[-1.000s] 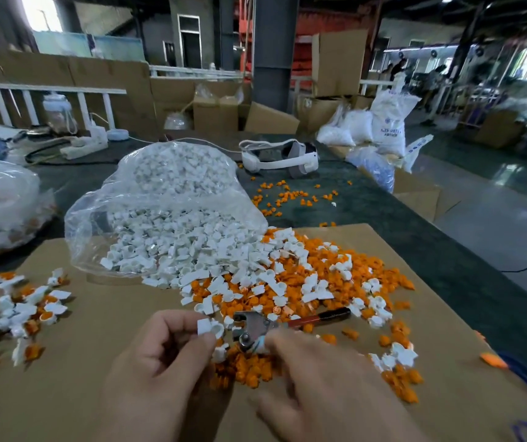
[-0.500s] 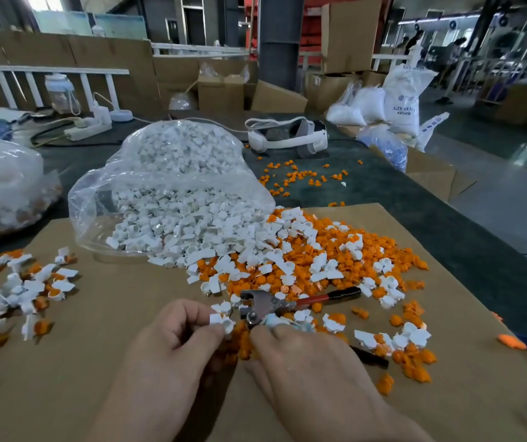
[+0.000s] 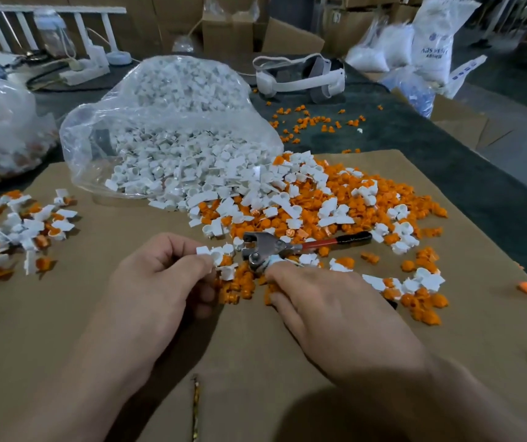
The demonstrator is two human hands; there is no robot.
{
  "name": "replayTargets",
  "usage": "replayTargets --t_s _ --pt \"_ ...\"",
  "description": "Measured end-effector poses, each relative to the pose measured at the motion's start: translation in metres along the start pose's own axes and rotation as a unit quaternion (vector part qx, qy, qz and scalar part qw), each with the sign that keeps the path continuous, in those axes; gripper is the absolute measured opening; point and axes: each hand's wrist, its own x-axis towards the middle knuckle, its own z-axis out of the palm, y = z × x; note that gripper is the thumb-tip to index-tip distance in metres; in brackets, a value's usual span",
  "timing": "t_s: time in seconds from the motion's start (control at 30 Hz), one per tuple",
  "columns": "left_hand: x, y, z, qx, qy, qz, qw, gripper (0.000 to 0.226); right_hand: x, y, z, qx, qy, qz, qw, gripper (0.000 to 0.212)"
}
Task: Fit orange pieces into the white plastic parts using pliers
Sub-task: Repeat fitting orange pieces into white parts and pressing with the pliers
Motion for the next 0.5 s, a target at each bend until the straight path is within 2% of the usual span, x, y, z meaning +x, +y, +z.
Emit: replayTargets --t_s 0.23,0.33,0.5 --pt "-0.007 0.001 0.005 0.086 -0.016 0.071 0.994 0.010 -0.001 -0.007 -0.005 0.025 0.007 0.017 1.000 0.020" --pt "-0.006 0.002 0.005 0.065 -0.022 0.056 0.996 0.015 0.001 -0.009 -0.018 0.044 0.025 0.026 0.998 0.015" --pt "-0.005 0.001 0.007 0.028 -0.034 0.017 0.999 0.027 0.042 0.014 -0.054 0.078 0.121 0.080 0.986 0.011"
